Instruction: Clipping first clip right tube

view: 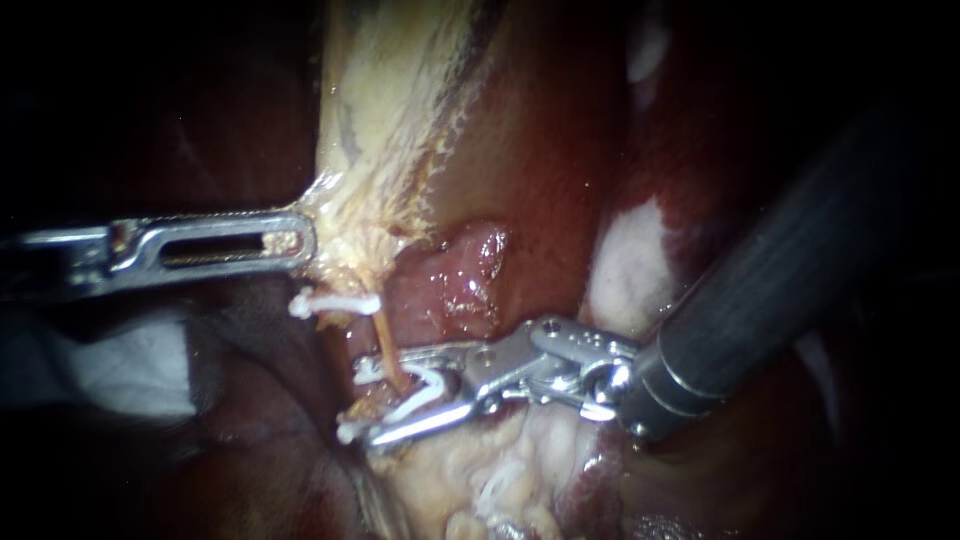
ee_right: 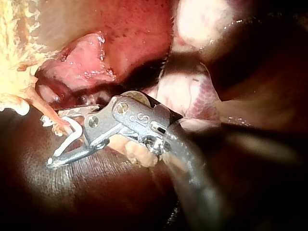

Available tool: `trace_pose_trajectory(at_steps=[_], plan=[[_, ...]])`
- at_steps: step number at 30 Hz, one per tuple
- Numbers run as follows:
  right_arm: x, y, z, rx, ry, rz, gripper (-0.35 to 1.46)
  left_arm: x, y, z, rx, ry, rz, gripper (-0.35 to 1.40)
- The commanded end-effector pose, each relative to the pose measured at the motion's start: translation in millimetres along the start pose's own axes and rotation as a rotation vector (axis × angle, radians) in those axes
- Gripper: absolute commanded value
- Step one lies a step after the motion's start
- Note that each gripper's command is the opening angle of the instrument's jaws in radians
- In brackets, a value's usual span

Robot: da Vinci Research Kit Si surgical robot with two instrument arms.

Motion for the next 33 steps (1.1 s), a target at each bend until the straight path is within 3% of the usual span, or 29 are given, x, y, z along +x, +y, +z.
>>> trace_pose_trajectory(at_steps=[1, 10, 20, 23, 29, 33], plan=[[-0.1, 0.0, -0.1, 0.001, -0.002, 0.004, 0.51, 0.0, 0.1, 0.0, 0.003, 0.001, 0.0, -0.35], [-1.8, 1.0, -0.1, -0.001, -0.008, 0.012, 0.51, -0.1, 0.3, 0.0, 0.003, 0.002, 0.001, -0.35], [-1.7, 0.9, 0.1, 0.007, -0.011, 0.012, 0.38, -0.1, 0.3, 0.0, 0.003, 0.002, 0.001, -0.35], [-1.7, 1.1, 0.0, 0.01, -0.012, 0.012, 0.24, -0.1, 0.3, 0.1, 0.003, 0.001, 0.001, -0.35], [-1.7, 1.6, -0.6, -0.015, -0.008, 0.024, -0.35, -0.1, 0.3, 0.0, 0.003, 0.002, 0.0, -0.35], [-1.8, 1.6, -1.0, -0.038, -0.053, 0.05, -0.35, -0.1, 0.3, 0.1, 0.003, 0.002, 0.0, -0.35]])
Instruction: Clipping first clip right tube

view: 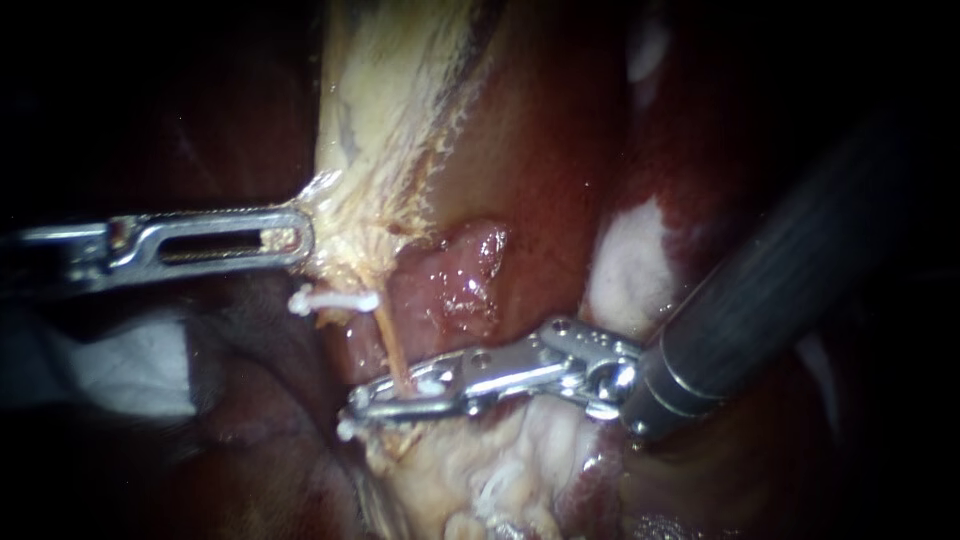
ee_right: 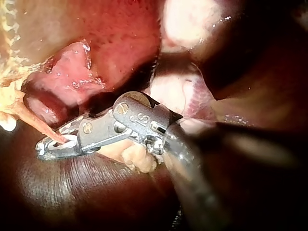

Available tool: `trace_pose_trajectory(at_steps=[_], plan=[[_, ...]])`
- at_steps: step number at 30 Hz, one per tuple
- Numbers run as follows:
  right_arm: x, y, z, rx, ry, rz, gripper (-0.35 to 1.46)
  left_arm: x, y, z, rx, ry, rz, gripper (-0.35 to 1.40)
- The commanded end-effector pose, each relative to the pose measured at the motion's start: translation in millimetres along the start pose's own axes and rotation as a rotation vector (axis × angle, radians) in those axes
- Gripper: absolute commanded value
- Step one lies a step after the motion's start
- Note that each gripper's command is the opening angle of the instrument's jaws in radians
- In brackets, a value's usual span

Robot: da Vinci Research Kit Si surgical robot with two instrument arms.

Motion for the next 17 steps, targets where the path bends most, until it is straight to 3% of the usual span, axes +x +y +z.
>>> trace_pose_trajectory(at_steps=[1, 17], plan=[[0.1, -0.1, 0.0, -0.002, -0.005, -0.003, -0.35, 0.0, 0.0, 0.0, 0.0, 0.0, 0.0, -0.35], [0.0, -0.2, 0.0, -0.003, -0.008, 0.015, -0.35, 0.0, 0.1, 0.0, 0.0, 0.0, 0.0, -0.35]])
